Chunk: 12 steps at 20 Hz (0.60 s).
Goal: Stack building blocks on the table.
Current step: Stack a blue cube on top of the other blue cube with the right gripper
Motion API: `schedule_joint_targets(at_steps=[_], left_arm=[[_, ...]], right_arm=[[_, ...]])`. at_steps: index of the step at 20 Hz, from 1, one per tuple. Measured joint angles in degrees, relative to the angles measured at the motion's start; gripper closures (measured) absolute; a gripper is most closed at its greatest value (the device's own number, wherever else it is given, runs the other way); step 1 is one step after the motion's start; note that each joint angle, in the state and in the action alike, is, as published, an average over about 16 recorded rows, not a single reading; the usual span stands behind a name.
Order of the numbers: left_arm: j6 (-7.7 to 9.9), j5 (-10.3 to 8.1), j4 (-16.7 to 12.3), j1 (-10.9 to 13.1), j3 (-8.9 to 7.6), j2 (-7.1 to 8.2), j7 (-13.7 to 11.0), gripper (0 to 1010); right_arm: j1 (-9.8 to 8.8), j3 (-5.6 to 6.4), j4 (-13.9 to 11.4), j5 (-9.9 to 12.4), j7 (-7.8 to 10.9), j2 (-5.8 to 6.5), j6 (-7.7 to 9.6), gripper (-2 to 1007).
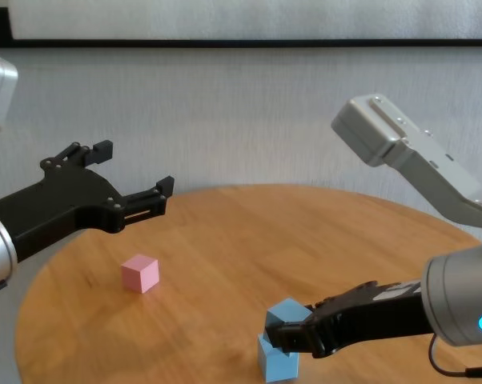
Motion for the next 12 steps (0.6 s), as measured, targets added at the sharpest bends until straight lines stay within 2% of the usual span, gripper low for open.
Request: schedule_joint_targets(at_steps=[12], left_arm=[[0.0,0.0,0.0,0.0,0.0,0.0,0.0,10]], right_arm=[[1.62,-0.92,2.74,-2.46,0.38,-1.91,-0.5,647]])
